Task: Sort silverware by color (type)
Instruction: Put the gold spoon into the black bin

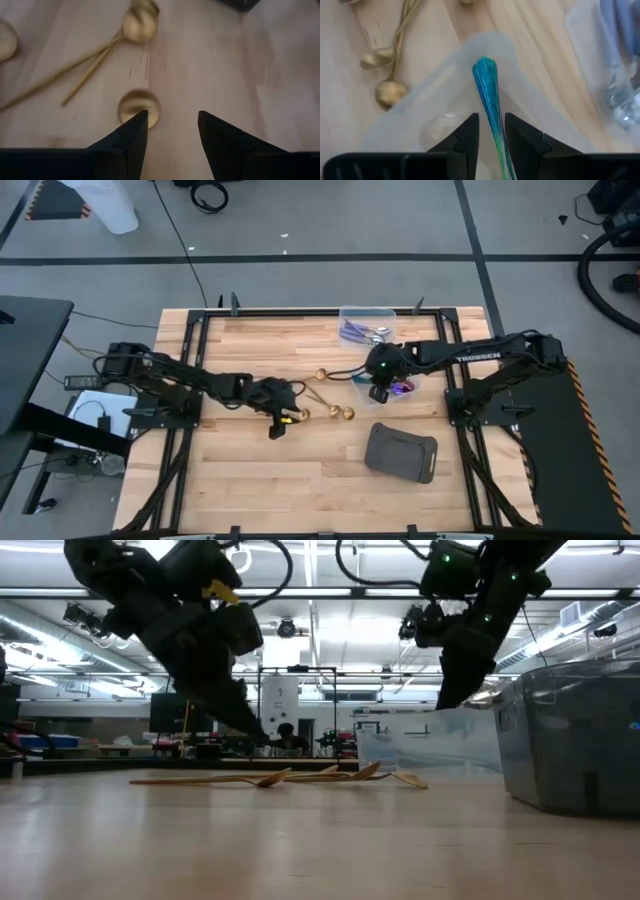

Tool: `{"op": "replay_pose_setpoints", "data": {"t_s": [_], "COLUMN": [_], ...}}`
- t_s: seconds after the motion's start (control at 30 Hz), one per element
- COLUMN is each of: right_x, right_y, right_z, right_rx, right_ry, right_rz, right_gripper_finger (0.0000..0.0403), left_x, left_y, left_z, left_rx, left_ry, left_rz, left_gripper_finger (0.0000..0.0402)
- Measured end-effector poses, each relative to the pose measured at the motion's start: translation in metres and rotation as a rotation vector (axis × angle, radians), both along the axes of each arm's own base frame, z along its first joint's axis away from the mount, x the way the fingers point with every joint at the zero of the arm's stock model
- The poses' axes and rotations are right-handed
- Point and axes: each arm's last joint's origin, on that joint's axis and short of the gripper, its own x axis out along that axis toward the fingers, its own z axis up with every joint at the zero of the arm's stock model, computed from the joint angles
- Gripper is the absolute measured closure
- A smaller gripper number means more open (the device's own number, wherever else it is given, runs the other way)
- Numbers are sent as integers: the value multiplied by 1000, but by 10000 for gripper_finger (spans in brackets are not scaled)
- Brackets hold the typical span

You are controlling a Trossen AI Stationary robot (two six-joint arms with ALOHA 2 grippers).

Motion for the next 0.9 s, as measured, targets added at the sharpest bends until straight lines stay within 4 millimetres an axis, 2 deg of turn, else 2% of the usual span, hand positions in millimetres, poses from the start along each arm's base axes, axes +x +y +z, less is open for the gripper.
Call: {"op": "replay_pose_setpoints", "data": {"t_s": [0.13,0.27,0.57,0.7,0.9], "right_x": [4,10,28,37,52], "right_y": [10,23,61,78,95], "right_z": [12,23,30,26,1], "right_rx": [-92,-99,-105,-131,-123], "right_ry": [16,-26,-249,-295,-251], "right_rz": [-13,35,152,198,247], "right_gripper_finger": [302,302,302,302,302], "left_x": [-4,-10,-11,-10,-9], "left_y": [1,4,5,5,5], "left_z": [-7,-12,-26,-31,-38], "left_rx": [42,98,168,173,186], "left_ry": [67,151,229,245,275], "left_rz": [17,20,36,34,21], "left_gripper_finger": [221,221,225,241,286]}}
